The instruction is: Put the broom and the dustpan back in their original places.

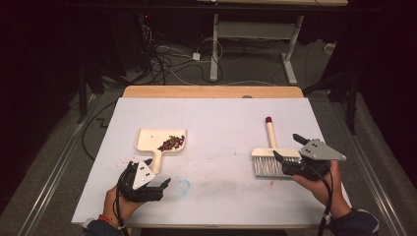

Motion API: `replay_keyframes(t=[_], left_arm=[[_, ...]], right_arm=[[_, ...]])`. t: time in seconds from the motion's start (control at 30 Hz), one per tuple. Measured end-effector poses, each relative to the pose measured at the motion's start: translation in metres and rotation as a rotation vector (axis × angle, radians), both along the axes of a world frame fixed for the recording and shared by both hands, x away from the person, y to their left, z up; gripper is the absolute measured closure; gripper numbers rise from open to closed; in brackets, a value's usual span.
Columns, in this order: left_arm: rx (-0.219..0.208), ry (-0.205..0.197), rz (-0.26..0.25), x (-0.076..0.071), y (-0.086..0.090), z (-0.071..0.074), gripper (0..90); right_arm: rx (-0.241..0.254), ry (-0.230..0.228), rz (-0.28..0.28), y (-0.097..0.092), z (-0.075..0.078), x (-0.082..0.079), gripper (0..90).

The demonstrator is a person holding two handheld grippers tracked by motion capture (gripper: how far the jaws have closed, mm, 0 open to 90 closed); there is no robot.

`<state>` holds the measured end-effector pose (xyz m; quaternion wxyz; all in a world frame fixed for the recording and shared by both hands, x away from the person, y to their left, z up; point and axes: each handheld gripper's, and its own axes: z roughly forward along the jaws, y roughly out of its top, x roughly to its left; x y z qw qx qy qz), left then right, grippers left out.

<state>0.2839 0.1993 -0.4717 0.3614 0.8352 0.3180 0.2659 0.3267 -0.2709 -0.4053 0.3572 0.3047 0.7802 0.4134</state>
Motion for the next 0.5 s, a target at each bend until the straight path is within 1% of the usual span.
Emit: replay_keyframes(t=[0.23,0.3,0.37,0.4,0.47,0.5], left_arm=[[0.001,0.001,-0.001,0.0,0.0,0.0,15.3],[0.002,0.0,-0.002,0.0,-0.001,0.0,15.3],[0.006,0.001,-0.003,0.0,-0.001,0.0,15.3],[0.003,0.011,-0.003,0.0,-0.002,-0.001,15.3],[0.005,0.011,-0.005,-0.001,-0.002,-0.001,15.3],[0.005,0.009,-0.005,-0.001,-0.002,0.0,15.3]], right_arm=[[-0.016,0.016,0.007,-0.003,-0.009,-0.005,19.7],[-0.02,0.013,0.008,-0.004,-0.011,-0.006,19.7],[-0.014,0.015,0.014,-0.007,-0.012,-0.008,19.7],[-0.007,0.02,0.018,-0.008,-0.014,-0.009,19.7],[-0.019,0.019,0.015,-0.009,-0.016,-0.01,19.7],[-0.013,0.018,0.018,-0.01,-0.016,-0.01,19.8]])
